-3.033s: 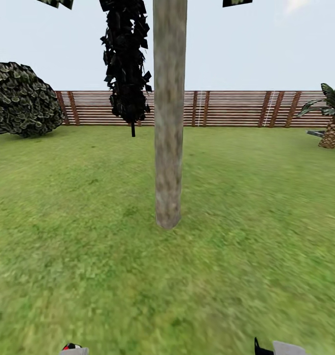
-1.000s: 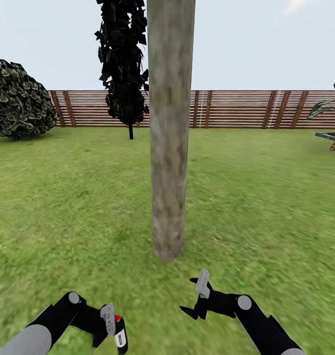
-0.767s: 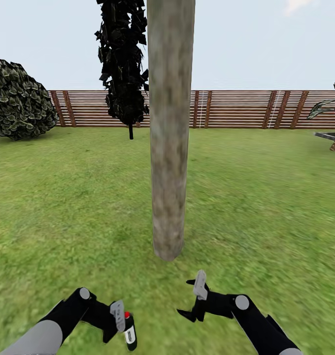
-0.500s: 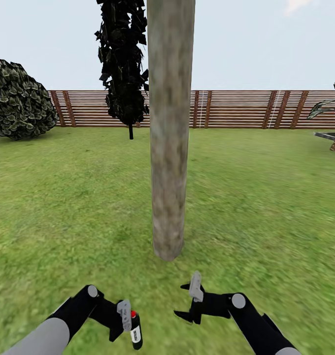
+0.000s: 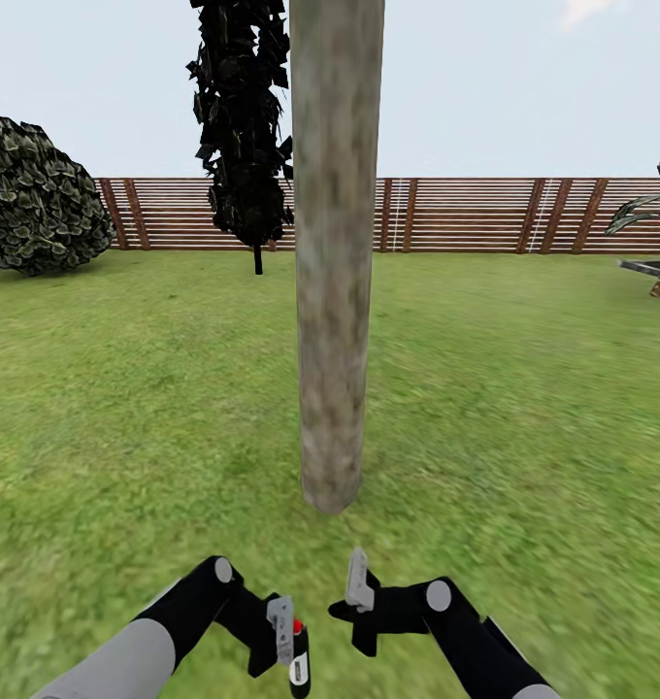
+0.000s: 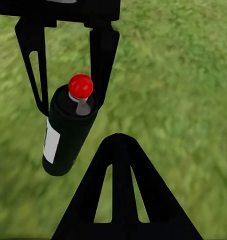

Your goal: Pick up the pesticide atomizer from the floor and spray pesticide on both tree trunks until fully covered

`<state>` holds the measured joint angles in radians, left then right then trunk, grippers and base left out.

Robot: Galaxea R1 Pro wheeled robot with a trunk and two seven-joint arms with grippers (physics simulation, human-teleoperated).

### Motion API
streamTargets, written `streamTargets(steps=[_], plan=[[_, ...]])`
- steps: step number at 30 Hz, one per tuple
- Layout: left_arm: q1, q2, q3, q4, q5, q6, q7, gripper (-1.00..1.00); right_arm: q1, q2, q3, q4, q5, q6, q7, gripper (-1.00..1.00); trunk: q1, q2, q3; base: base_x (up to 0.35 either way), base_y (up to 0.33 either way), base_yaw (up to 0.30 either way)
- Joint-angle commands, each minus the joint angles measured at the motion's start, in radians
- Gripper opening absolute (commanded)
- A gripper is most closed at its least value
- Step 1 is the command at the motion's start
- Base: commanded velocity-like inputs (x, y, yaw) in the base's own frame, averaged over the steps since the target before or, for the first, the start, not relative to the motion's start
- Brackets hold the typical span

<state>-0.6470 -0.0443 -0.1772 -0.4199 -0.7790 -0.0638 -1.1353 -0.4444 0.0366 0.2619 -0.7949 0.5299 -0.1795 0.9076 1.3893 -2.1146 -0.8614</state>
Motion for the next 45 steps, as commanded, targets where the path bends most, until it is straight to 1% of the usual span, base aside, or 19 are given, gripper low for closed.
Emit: streamTargets(steps=[1,8,13,18,19,21,31,38,45], plan=[[0.0,-0.002,-0.001,-0.001,-0.01,-0.013,0.006,-1.0,0.0,0.001,-0.001,-0.001,0.013,-0.004,0.001,-1.0,0.0,0.0,-0.001,0.0,0.0,0.0],[-0.002,-0.018,-0.003,-0.007,-0.011,-0.013,0.007,-1.0,0.0,0.003,-0.001,-0.003,0.016,0.009,0.001,-1.0,0.0,0.0,-0.001,0.0,0.0,0.0],[-0.005,-0.02,-0.002,-0.032,-0.012,-0.008,0.009,-1.0,0.0,0.003,-0.001,-0.003,0.016,0.009,0.001,-1.0,0.0,0.0,-0.001,0.0,0.0,0.0],[-0.005,-0.021,-0.003,-0.037,-0.013,0.004,0.016,-1.0,0.0,0.003,-0.001,-0.003,0.016,0.009,0.001,-1.0,0.0,0.0,-0.001,0.0,0.0,0.0],[-0.005,-0.029,-0.003,-0.037,-0.013,0.004,0.017,-1.0,0.0,0.003,-0.001,-0.003,0.016,0.009,0.001,-1.0,0.0,0.0,-0.001,0.0,0.0,0.0],[-0.004,-0.033,-0.003,-0.037,-0.013,0.004,0.017,-1.0,0.0,0.003,-0.001,-0.003,0.016,0.009,0.001,-1.0,0.0,0.0,-0.001,0.0,0.0,0.0],[-0.004,-0.036,-0.002,-0.037,-0.01,0.004,0.017,-1.0,0.0,0.003,-0.001,-0.004,0.016,0.008,0.001,-1.0,0.0,0.0,-0.001,0.0,0.0,0.0],[-0.004,-0.057,-0.001,-0.036,-0.011,0.004,0.017,-1.0,0.0,0.003,-0.001,-0.004,0.016,0.008,0.001,-1.0,0.0,0.0,-0.001,0.0,0.0,0.0],[-0.005,-0.063,-0.001,-0.036,-0.01,0.004,0.017,-1.0,0.0,0.003,-0.002,-0.004,0.016,0.008,0.001,-1.0,0.0,0.0,-0.001,0.0,0.0,0.0]])
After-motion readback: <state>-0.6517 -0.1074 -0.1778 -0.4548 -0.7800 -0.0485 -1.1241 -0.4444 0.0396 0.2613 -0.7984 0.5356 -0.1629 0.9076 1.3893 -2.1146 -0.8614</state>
